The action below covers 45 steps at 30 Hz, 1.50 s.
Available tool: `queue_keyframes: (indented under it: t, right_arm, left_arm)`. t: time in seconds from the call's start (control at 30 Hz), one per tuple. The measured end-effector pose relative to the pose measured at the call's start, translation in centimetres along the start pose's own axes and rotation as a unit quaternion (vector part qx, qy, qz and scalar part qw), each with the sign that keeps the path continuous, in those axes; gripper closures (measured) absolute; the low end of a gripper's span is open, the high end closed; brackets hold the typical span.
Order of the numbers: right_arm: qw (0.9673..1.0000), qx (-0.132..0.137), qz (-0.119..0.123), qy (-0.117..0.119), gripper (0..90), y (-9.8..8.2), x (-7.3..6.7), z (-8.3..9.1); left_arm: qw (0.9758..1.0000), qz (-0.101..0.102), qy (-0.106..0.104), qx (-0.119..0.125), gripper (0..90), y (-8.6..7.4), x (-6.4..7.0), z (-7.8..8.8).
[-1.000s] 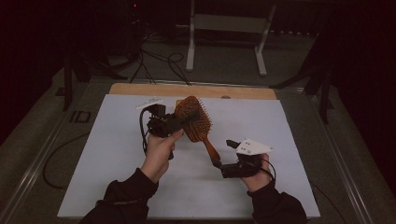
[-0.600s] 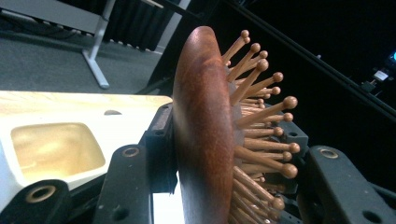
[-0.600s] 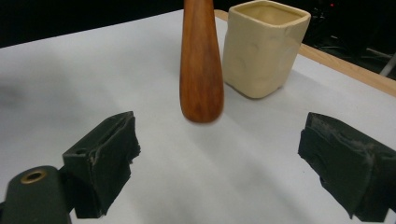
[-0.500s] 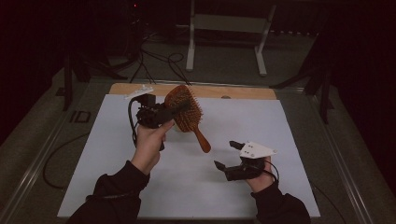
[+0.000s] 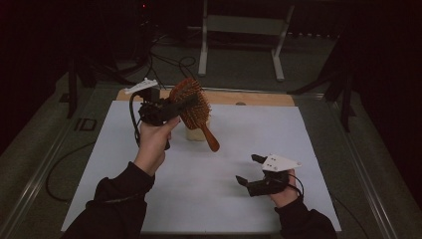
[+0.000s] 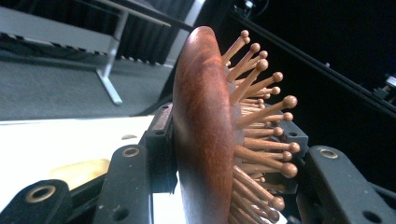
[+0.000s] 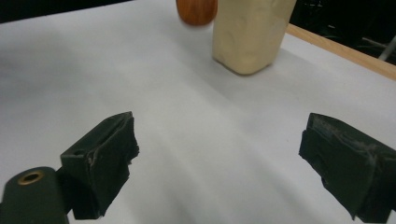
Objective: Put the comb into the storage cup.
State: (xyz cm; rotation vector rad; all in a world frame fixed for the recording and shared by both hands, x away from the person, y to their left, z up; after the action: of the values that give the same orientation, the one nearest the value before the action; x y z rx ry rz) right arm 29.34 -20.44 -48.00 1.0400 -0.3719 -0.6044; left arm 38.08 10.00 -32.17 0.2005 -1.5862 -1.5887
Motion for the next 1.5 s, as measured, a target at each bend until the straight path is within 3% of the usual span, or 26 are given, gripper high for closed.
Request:
queue_keyframes:
  t: [0.3,0.67,0.87,1.23,1.33,1.5]
  right_arm:
    - [1.0,0.002,-0.002,0.005,9.9,-0.9,0.5,0.6]
    - [0.9999,0.014,0.005,-0.002,9.9,-0.8,0.5,0.8]
    - [0.9998,0.017,0.009,0.0,9.9,-0.8,0.4,0.8]
    - [0.9997,0.021,0.01,0.0,10.0,-0.7,0.3,0.9]
    - [0.9997,0.02,0.011,0.0,9.9,-0.8,0.4,0.9]
    - [0.9997,0.018,0.014,0.005,10.0,-0.8,0.3,0.8]
  left_arm:
    - [0.9996,-0.007,0.013,0.022,54.3,2.9,-0.6,0.3]
    - [0.9966,-0.036,0.058,0.047,54.2,5.5,-1.5,-1.0]
    - [0.9933,-0.053,0.09,0.05,54.2,5.5,-2.5,-2.0]
    - [0.9908,-0.038,0.115,0.059,54.1,4.5,-5.1,-3.5]
    - [0.9897,-0.047,0.126,0.049,54.1,3.9,-5.6,-4.2]
    - [0.9907,-0.034,0.122,0.049,54.2,3.2,-6.5,-4.9]
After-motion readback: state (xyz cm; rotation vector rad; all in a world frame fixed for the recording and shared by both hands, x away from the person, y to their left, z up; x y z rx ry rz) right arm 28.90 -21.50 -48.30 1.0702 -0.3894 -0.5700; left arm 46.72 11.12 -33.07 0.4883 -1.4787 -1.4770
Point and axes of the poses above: each handheld gripper's, and its own axes: z roughly backward along the jaws, y roughly out of its top, x roughly to its right, the point moved 3 cm from there along -z, roughly forward along the jaws, and after that the axes turned 1 degree about -z, right-handed, at the moved point
